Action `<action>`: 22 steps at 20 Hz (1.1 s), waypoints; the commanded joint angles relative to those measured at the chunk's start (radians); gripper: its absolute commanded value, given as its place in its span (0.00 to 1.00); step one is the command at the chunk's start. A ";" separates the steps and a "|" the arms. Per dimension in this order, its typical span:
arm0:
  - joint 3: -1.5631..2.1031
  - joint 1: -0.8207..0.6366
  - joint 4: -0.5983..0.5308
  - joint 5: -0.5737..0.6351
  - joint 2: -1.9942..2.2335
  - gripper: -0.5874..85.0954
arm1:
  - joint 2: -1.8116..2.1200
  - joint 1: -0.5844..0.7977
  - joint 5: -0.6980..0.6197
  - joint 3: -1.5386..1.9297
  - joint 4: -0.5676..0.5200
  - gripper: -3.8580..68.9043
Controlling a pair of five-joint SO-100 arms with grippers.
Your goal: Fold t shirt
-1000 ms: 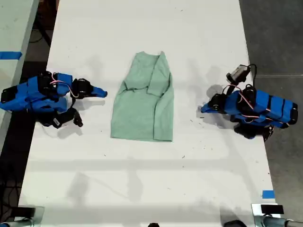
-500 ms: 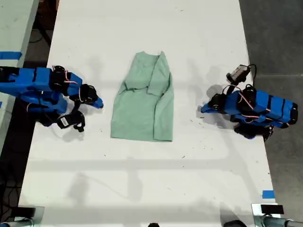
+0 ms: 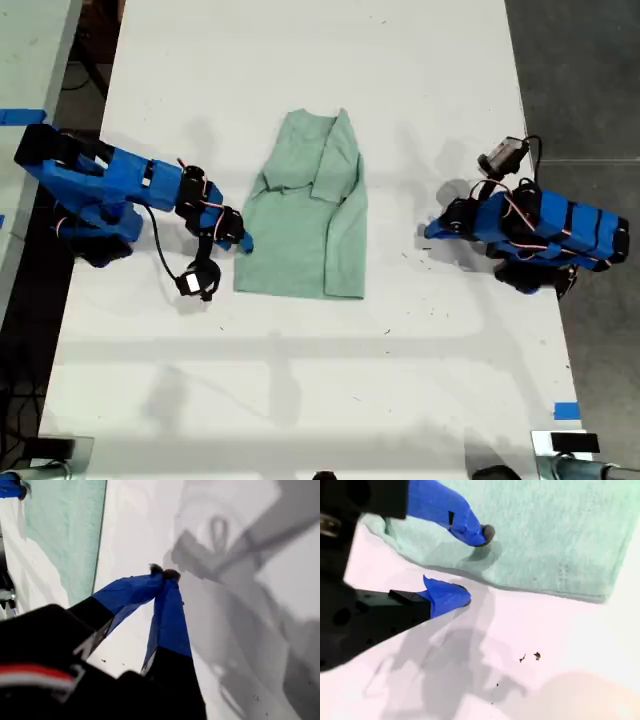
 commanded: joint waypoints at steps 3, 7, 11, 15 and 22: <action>-0.051 -0.043 -0.052 0.063 -0.067 0.20 | 0.012 0.009 0.000 0.041 0.009 0.05; -0.163 -0.081 -0.023 0.118 -0.255 0.01 | 0.012 0.009 0.000 0.041 0.009 0.05; -0.342 -0.058 0.150 0.095 -0.285 0.00 | 0.012 0.009 0.000 0.041 0.009 0.05; -0.770 -0.025 0.420 0.094 -0.364 0.00 | 0.012 0.009 -0.002 0.041 0.009 0.05; -1.083 -0.037 0.451 0.207 -0.453 0.00 | 0.012 0.005 -0.002 0.040 0.009 0.05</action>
